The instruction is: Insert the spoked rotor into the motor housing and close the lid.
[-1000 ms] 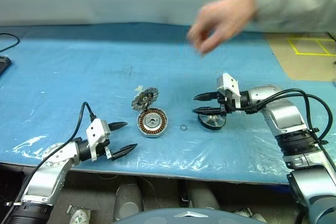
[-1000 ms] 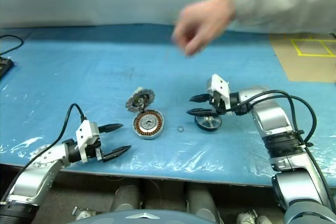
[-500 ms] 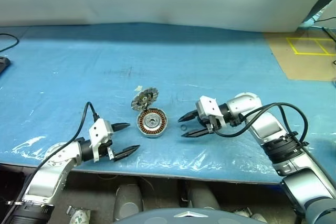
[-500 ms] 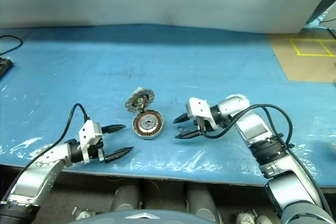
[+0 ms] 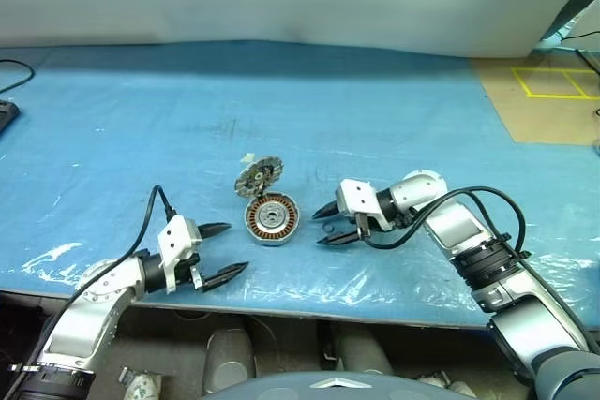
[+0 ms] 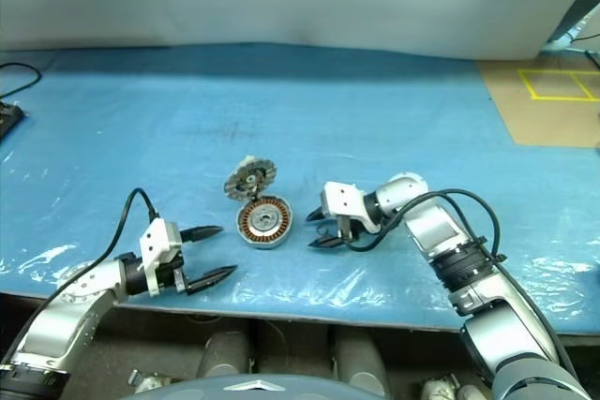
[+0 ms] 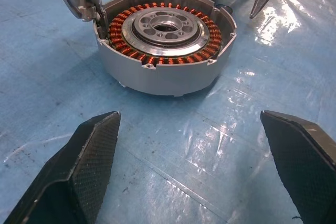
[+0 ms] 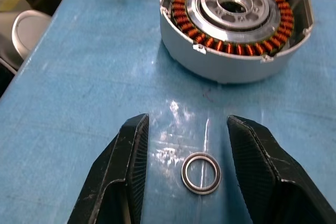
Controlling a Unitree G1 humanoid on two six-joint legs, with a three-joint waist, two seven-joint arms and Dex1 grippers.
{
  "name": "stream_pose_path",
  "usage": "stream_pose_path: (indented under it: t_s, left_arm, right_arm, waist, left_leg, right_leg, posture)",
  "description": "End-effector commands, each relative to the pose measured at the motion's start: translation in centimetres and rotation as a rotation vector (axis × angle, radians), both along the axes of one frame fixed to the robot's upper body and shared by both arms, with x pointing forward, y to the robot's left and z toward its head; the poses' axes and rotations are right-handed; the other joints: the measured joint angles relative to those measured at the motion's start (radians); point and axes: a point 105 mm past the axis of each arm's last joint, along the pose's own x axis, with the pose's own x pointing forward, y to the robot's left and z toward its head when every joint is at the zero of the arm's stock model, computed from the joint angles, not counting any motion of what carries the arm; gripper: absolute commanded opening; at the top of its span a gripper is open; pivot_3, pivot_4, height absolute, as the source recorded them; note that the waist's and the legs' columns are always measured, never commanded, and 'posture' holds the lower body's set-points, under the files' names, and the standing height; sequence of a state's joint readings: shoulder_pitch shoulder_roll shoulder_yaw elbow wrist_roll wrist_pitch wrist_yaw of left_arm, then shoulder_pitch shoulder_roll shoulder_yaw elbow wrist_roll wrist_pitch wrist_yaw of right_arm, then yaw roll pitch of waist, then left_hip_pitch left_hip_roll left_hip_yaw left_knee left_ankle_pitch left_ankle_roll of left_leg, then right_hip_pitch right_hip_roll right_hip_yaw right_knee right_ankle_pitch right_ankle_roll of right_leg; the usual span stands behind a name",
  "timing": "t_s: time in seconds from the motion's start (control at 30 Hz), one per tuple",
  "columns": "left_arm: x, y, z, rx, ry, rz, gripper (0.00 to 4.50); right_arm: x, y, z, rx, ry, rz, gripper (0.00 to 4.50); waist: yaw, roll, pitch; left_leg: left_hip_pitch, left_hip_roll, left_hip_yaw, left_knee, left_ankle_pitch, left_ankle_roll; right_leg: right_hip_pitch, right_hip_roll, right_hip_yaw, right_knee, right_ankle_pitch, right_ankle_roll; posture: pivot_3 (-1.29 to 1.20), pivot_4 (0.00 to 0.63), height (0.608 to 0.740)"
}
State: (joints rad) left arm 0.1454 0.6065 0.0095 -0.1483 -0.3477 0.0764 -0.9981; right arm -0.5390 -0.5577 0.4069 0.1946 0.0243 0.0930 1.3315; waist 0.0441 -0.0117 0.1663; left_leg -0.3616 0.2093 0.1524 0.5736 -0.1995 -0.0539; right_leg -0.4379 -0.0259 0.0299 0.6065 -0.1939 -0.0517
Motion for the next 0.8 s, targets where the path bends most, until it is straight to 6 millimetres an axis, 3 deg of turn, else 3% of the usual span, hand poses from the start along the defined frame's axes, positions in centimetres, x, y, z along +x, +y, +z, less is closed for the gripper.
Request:
stream_pose_path:
  t_s: [0.03,0.47,0.57,0.7,0.8]
  left_arm:
    - [0.1,0.2,0.5,0.003,-0.033,0.005,4.5]
    - [0.2,0.4,-0.1,0.007,-0.034,0.003,4.5]
    - [0.2,0.5,-0.2,0.007,-0.035,0.003,4.5]
    - [0.2,0.6,-0.3,0.01,-0.035,0.004,4.5]
    - [0.2,0.7,-0.5,0.014,-0.033,0.004,4.5]
  right_arm:
    - [0.4,-0.5,-0.1,-0.021,-0.032,0.0,2.46]
    - [1.0,-2.1,-1.4,-0.056,-0.04,-0.033,2.46]
    - [1.0,-2.2,-1.9,-0.058,-0.035,-0.038,1.86]
    - [0.9,-2.4,-2.5,-0.066,-0.017,-0.045,0.59]
    - [0.8,-2.5,-2.8,-0.068,-0.007,-0.049,0.56]
  waist:
    - [0.0,0.0,0.0]
    - [0.0,0.0,0.0]
    - [0.0,0.0,0.0]
    - [0.0,0.0,0.0]
    - [0.0,0.0,0.0]
  left_leg:
    - [0.0,0.0,0.0,0.0,0.0,0.0]
    - [0.002,0.0,0.0,0.0,0.0,0.0]
    - [0.005,0.0,0.0,0.0,0.0,0.0]
    - [0.01,0.0,0.0,0.0,0.0,0.0]
    - [0.012,0.0,0.0,0.0,0.0,0.0]
  right_leg:
    - [0.0,0.0,0.0,0.0,0.0,0.0]
    - [0.002,0.0,0.0,0.0,0.0,0.0]
    - [0.005,0.0,0.0,0.0,0.0,0.0]
    - [0.009,0.0,0.0,0.0,-0.002,0.004]
    - [0.011,0.0,0.0,0.0,-0.004,0.007]
  posture:
    - [0.0,0.15,0.74]
    - [0.0,0.15,0.74]
    - [0.0,0.15,0.74]
    - [0.0,0.15,0.74]
    - [0.0,0.15,0.74]
